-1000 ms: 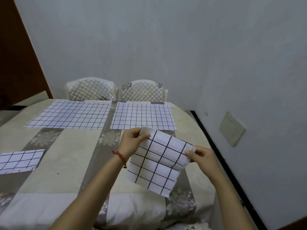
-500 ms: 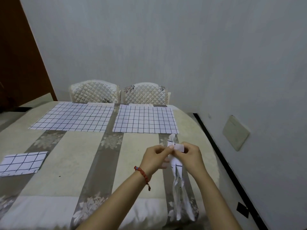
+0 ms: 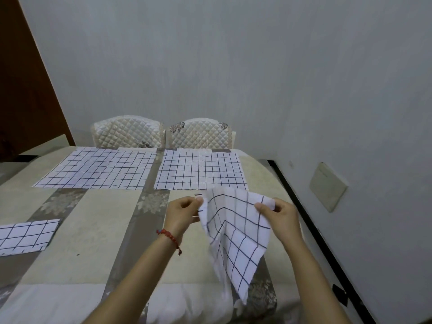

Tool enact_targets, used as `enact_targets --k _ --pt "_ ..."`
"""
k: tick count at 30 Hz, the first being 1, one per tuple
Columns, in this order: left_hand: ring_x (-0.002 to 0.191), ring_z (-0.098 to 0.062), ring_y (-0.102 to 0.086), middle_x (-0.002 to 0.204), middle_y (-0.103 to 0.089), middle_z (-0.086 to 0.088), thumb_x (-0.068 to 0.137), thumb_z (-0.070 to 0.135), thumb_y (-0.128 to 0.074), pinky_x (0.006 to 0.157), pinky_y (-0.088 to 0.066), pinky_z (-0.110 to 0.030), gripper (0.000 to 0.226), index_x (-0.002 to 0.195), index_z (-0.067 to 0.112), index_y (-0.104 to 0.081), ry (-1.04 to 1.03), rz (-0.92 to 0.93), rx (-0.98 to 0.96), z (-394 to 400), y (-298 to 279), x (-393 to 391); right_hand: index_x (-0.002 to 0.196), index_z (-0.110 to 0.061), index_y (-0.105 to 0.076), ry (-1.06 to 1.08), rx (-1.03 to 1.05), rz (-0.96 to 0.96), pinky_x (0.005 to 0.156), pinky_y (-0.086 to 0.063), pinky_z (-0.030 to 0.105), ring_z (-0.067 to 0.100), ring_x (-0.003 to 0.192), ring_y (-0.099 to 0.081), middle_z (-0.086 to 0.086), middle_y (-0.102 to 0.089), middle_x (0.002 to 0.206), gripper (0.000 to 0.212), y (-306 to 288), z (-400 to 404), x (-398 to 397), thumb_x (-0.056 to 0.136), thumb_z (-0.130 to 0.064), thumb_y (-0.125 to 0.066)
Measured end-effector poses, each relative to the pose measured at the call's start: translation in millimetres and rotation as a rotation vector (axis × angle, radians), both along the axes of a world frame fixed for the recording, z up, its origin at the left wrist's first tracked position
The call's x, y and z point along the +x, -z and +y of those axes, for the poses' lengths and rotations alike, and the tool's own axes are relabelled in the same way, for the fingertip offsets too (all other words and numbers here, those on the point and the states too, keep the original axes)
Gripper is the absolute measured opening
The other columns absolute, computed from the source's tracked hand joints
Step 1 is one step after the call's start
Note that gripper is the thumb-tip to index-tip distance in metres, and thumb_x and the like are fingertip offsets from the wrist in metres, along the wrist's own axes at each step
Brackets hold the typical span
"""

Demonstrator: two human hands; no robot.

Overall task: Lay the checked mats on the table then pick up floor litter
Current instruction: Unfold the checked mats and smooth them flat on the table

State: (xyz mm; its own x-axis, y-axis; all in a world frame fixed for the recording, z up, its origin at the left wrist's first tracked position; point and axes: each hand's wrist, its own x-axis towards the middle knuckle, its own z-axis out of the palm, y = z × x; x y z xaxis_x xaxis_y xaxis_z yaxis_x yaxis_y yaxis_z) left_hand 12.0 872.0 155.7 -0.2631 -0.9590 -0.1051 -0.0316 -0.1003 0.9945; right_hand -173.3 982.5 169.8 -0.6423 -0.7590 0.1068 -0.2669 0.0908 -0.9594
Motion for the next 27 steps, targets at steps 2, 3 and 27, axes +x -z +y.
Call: enact_targets --k 2,3,27 --pt "0.059 -0.013 -0.048 0.062 -0.048 -0.003 0.086 0.013 -0.059 0.046 -0.048 -0.013 0.022 0.065 0.008 -0.057 -0.065 -0.020 -0.004 -15.2 2.8 13.0 0.072 -0.010 -0.066 0.057 -0.023 0.011 0.065 -0.050 0.031 0.023 0.070 -0.061 0.006 -0.066 0.072 0.007 -3.9 3.8 -14.9 0.078 -0.012 -0.071" --pt "0.059 -0.012 -0.047 0.061 -0.047 -0.003 0.086 0.013 -0.059 0.047 -0.047 -0.013 0.021 0.066 0.008 -0.057 -0.093 -0.030 -0.016 -20.7 2.0 19.1 0.068 -0.016 -0.065 0.081 -0.027 0.026 0.065 -0.049 0.030 0.022 0.070 -0.061 0.003 -0.066 0.070 0.011 -4.8 5.3 -22.4 0.078 -0.012 -0.070" --pt "0.089 -0.006 -0.058 0.100 -0.070 -0.001 0.078 0.021 -0.069 0.079 -0.043 -0.009 0.025 0.103 0.014 -0.069 0.260 -0.211 -0.670 24.7 -20.0 -59.6 0.051 -0.023 -0.056 -0.182 0.028 0.173 0.053 -0.038 0.009 -0.002 0.051 -0.051 -0.013 -0.059 0.051 0.029 -30.5 -11.7 0.1 0.073 -0.019 -0.075"
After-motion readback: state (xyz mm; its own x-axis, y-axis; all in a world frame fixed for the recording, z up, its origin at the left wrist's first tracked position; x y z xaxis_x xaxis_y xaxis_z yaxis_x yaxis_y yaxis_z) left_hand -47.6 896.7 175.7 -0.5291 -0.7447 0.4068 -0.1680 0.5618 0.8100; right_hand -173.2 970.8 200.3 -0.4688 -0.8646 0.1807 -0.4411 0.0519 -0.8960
